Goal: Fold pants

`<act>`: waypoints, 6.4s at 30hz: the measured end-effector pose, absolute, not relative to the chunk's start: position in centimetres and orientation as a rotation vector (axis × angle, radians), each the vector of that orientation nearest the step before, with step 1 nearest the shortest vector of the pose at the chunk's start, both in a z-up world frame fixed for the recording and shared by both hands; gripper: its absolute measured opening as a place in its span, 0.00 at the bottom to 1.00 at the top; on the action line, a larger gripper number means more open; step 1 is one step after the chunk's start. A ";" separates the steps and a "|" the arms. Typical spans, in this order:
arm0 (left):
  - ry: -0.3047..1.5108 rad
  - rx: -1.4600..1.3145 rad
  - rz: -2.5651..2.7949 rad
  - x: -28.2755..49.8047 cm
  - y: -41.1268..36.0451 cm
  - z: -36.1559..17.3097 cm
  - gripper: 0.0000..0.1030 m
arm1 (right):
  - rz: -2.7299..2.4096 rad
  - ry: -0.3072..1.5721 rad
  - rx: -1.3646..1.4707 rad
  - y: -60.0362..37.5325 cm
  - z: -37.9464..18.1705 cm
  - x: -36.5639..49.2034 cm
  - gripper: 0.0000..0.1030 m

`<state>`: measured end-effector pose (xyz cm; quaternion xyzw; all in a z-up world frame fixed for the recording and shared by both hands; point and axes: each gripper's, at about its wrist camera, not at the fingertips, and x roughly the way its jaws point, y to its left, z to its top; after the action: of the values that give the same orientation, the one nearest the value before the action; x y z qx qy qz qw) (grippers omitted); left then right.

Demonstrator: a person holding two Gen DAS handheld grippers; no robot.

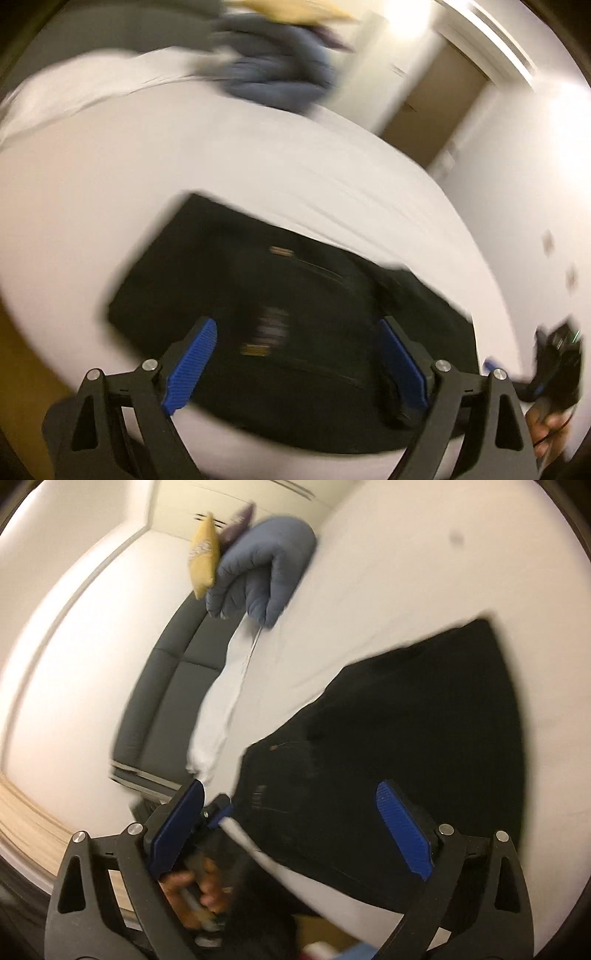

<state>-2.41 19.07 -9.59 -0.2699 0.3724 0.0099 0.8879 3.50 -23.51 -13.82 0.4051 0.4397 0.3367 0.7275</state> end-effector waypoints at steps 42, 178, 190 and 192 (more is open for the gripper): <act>0.696 -1.068 -0.119 0.1 25.4 -11.3 0.15 | 0.760 1.396 0.915 -4.7 -23.8 13.2 0.19; 1.054 -0.002 -0.392 10.3 -4.4 -10.0 0.58 | 0.710 1.047 0.668 -32.7 -15.4 4.6 0.28; 1.058 0.003 -0.394 11.0 -4.5 -10.0 0.58 | 0.576 1.164 0.695 -31.0 -19.6 11.1 0.00; 1.055 0.006 -0.395 10.6 -4.4 -9.9 0.58 | 0.517 1.152 0.689 -32.3 -19.7 10.2 0.00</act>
<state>10.62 -4.40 -9.88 0.0026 0.5002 -0.1871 0.8454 10.24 -32.29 -19.74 0.3155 0.5278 0.2369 0.7522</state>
